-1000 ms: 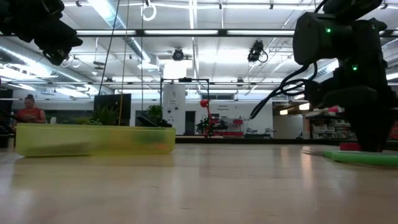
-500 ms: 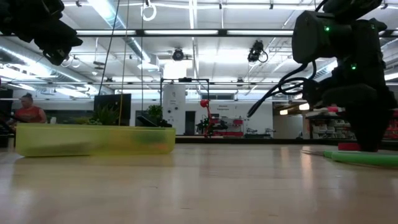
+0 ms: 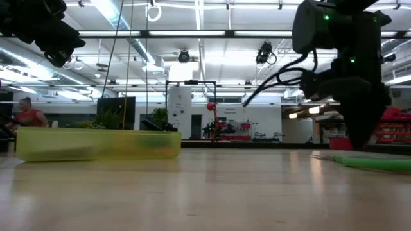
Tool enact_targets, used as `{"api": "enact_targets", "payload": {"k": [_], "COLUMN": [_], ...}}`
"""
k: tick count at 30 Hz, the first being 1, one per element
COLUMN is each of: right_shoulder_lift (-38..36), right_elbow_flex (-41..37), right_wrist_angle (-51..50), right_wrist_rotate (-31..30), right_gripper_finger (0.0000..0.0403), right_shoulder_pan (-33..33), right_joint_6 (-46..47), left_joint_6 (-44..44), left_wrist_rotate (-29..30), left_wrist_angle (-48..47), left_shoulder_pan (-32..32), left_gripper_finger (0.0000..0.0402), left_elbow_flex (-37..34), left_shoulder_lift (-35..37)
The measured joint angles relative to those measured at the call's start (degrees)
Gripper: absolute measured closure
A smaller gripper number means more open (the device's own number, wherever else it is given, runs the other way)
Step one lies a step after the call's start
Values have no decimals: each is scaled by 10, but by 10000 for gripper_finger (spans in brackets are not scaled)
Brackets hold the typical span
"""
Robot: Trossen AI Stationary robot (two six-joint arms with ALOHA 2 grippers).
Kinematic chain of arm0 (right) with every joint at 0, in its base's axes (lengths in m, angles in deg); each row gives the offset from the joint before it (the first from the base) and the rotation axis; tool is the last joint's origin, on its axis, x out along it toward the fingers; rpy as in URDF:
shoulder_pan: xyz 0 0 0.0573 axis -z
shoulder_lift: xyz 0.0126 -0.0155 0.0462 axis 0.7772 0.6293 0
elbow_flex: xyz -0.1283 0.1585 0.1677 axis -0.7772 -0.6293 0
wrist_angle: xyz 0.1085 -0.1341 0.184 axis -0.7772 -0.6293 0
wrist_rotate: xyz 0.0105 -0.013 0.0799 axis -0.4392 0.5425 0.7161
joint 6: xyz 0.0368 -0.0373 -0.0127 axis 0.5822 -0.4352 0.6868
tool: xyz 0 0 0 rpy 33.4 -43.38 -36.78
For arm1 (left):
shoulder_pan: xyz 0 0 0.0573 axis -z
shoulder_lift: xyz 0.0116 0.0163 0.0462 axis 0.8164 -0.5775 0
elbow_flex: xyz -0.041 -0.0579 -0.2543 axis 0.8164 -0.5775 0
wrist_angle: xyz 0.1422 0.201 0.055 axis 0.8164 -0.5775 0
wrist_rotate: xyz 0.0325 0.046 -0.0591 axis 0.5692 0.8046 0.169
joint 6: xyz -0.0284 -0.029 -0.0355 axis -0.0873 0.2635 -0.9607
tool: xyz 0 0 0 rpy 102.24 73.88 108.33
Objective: Pack school essentials
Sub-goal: Put the red eraser into the yellow supply box
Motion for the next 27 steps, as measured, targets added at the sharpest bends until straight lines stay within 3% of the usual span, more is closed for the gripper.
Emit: {"api": "enact_targets", "payload": {"k": [12, 27], "right_shoulder_lift": [12, 165], "right_elbow_flex": [74, 276], "right_wrist_angle": [-10, -43], "right_wrist_rotate": [-55, -76], "right_gripper_finger": [368, 368], "right_shoulder_pan": [0, 10], "right_joint_6": [-44, -187], "left_joint_6": [0, 0], "left_wrist_rotate": [0, 0], "left_wrist_angle": [0, 1], "left_shoulder_pan": [0, 0], "left_gripper_finger": [294, 294], "left_elbow_flex": [0, 0], "left_shoulder_lift": [0, 0]}}
